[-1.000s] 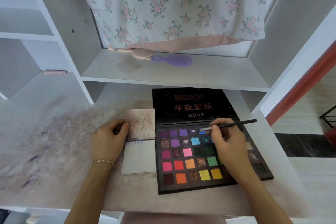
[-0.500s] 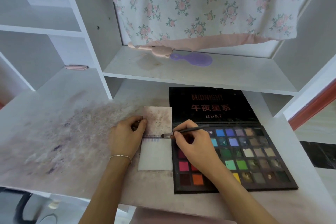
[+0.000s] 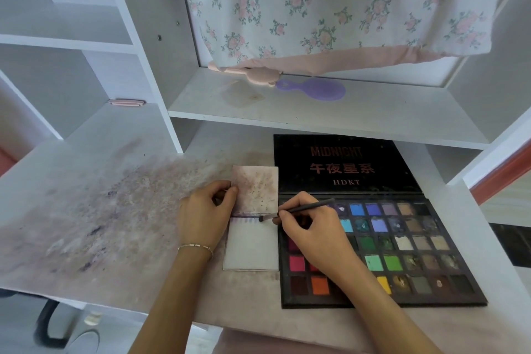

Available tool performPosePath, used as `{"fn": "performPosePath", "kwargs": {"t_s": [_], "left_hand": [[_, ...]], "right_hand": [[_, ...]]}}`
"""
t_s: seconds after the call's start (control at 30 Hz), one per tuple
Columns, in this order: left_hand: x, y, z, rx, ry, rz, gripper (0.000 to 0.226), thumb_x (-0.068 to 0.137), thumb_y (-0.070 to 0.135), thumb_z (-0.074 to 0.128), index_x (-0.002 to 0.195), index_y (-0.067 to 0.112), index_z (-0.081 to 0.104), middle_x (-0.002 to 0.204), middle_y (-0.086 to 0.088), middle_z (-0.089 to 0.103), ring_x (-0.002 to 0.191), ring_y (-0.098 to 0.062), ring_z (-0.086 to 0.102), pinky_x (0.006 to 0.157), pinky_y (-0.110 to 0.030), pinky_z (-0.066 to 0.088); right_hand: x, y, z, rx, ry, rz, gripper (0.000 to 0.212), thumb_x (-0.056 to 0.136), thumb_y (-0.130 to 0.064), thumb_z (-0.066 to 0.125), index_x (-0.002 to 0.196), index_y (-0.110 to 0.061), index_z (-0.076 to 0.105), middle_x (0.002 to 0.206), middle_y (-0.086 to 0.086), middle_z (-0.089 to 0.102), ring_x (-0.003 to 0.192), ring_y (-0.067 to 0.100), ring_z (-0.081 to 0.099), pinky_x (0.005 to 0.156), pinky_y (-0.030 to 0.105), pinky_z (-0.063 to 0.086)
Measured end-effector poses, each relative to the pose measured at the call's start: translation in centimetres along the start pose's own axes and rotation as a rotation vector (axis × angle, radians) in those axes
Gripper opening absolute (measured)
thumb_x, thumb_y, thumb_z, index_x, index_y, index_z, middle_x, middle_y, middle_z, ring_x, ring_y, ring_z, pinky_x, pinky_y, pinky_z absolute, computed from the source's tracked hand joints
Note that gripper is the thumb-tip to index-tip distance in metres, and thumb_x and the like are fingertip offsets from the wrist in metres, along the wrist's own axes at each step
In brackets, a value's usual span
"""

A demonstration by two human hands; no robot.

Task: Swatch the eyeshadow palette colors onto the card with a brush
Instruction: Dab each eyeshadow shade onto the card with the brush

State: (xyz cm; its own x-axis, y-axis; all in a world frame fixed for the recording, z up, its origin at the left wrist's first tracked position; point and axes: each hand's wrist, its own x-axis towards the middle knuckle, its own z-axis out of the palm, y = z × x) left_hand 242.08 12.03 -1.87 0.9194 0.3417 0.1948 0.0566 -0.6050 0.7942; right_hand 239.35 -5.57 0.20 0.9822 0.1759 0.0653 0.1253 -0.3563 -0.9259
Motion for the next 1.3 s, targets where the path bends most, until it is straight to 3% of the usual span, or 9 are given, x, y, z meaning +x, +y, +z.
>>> {"fn": "performPosePath", "kwargs": {"t_s": [0.13,0.27,0.77,1.3], "left_hand": [[-0.03,-0.09,0.03,0.013,0.009,0.018,0.014,0.083,0.025,0.062,0.091,0.019,0.072,0.073,0.009,0.062,0.070,-0.012,0.058,0.063,-0.022,0.041],[-0.02,-0.25,0.02,0.023,0.011,0.025,0.015,0.083,0.026,0.062,0.093,0.019,0.072,0.073,0.010,0.061,0.070,-0.011,0.057,0.066,-0.022,0.042],[0.06,-0.27,0.10,0.018,0.028,0.039,0.013,0.081,0.023,0.064,0.090,0.019,0.072,0.071,0.011,0.060,0.068,-0.010,0.056,0.069,-0.024,0.043],[-0.01,-0.33,0.20,0.009,0.022,0.030,0.014,0.081,0.022,0.065,0.092,0.016,0.072,0.073,0.009,0.061,0.071,-0.012,0.058,0.073,-0.024,0.044]], "right_hand": [[-0.09,0.10,-0.03,-0.048,-0.009,0.001,0.012,0.085,-0.017,0.058,0.076,-0.025,0.056,0.077,0.000,0.069,0.072,0.012,0.062,0.063,0.024,0.053],[-0.15,0.16,-0.05,-0.047,-0.016,0.010,0.011,0.085,-0.018,0.057,0.077,-0.026,0.056,0.078,0.000,0.069,0.074,0.011,0.063,0.066,0.026,0.053],[-0.07,-0.02,-0.09,-0.056,-0.025,0.024,0.010,0.086,-0.016,0.056,0.079,-0.024,0.056,0.077,0.001,0.068,0.056,0.000,0.053,0.049,0.012,0.041],[-0.01,0.04,-0.03,-0.053,-0.022,0.014,0.010,0.086,-0.015,0.056,0.080,-0.023,0.056,0.077,-0.002,0.068,0.063,-0.001,0.057,0.053,0.010,0.043]]}}
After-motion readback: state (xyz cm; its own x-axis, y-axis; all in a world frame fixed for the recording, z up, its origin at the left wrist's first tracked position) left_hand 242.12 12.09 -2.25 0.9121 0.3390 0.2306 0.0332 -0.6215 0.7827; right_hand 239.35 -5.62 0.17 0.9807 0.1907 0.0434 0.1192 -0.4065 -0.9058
